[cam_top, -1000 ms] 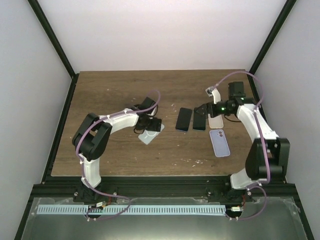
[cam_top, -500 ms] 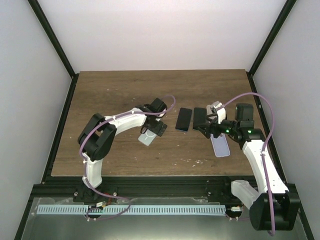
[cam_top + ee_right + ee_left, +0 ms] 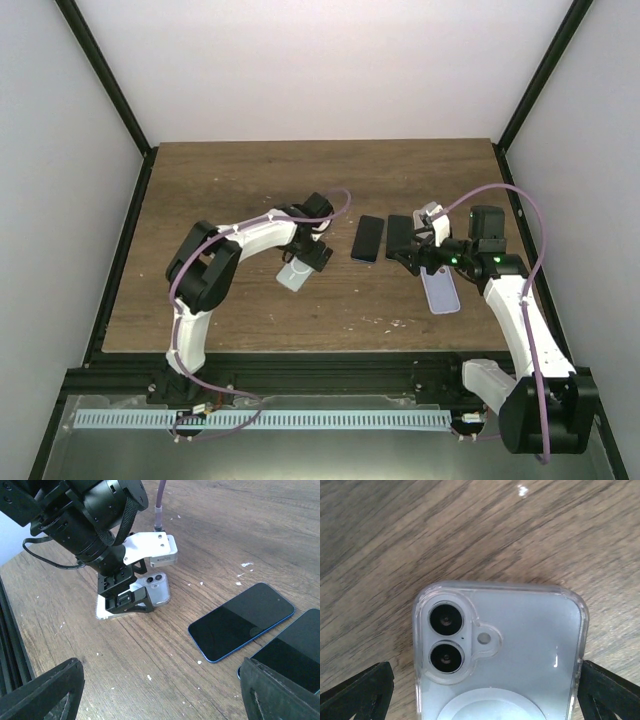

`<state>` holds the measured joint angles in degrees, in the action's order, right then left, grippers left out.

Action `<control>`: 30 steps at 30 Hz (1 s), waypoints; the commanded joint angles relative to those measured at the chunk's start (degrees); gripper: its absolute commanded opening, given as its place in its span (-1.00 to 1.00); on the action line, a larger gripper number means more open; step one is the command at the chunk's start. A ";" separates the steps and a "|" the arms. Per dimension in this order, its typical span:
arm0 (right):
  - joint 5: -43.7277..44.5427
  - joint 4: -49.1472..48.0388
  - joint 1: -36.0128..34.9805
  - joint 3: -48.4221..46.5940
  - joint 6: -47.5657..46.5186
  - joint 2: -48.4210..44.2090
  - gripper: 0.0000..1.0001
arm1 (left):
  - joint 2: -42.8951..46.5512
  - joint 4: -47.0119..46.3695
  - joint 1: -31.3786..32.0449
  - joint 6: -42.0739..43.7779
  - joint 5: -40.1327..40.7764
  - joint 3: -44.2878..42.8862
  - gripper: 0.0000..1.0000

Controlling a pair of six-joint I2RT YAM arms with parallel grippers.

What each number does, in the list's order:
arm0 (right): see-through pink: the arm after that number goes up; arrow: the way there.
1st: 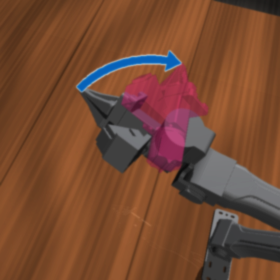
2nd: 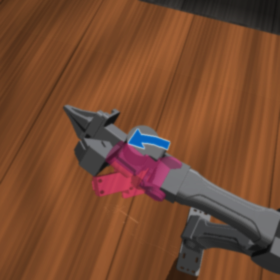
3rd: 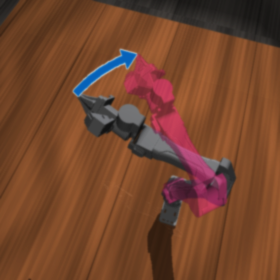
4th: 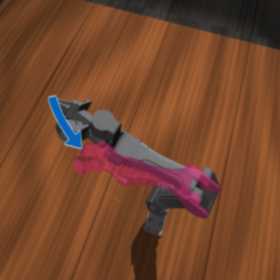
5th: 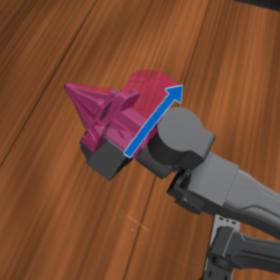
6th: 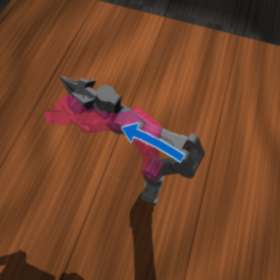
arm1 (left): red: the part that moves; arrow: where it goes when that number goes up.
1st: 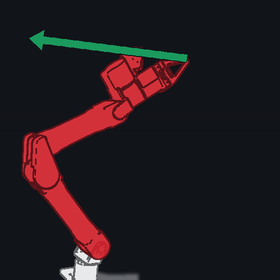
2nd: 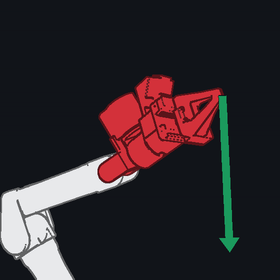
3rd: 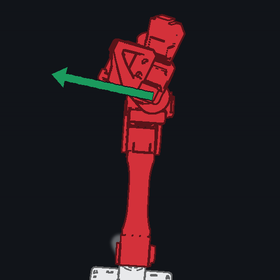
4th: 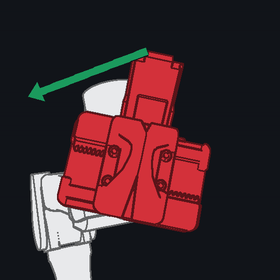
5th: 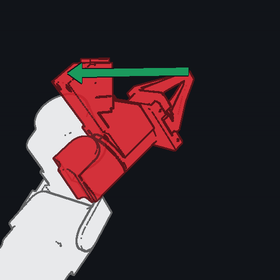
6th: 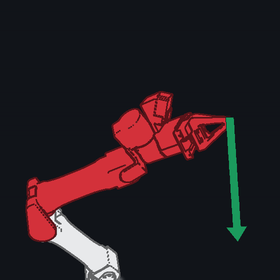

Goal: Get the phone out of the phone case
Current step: Move the phone to the center of the board, then pick up the phone at the center of the board.

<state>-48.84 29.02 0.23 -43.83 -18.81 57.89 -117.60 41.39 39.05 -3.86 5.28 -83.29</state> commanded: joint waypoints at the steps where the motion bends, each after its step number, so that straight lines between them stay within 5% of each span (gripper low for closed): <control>1: -0.95 -0.55 0.41 -1.23 -1.12 0.08 0.71 | -0.08 1.46 -1.22 -1.00 0.76 0.68 0.99; 8: -1.08 -0.41 0.51 -1.29 -1.07 0.47 0.71 | -1.87 2.74 -1.73 2.28 -6.48 0.27 0.87; 17: -1.51 -0.38 1.04 -1.19 -1.29 -0.32 0.71 | -5.00 6.71 -1.66 2.87 -5.02 -0.65 0.80; 25: -2.05 -0.26 1.43 -1.25 -1.37 0.56 0.71 | -3.78 8.14 -0.88 1.31 -0.36 0.15 0.58; 30: -1.92 -0.06 1.72 -1.42 -1.41 1.11 0.71 | -0.05 8.98 -0.19 -1.02 -1.21 0.10 0.27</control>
<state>-49.74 29.06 1.06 -43.83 -19.49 58.74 -119.17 45.50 37.95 -3.22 2.31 -85.49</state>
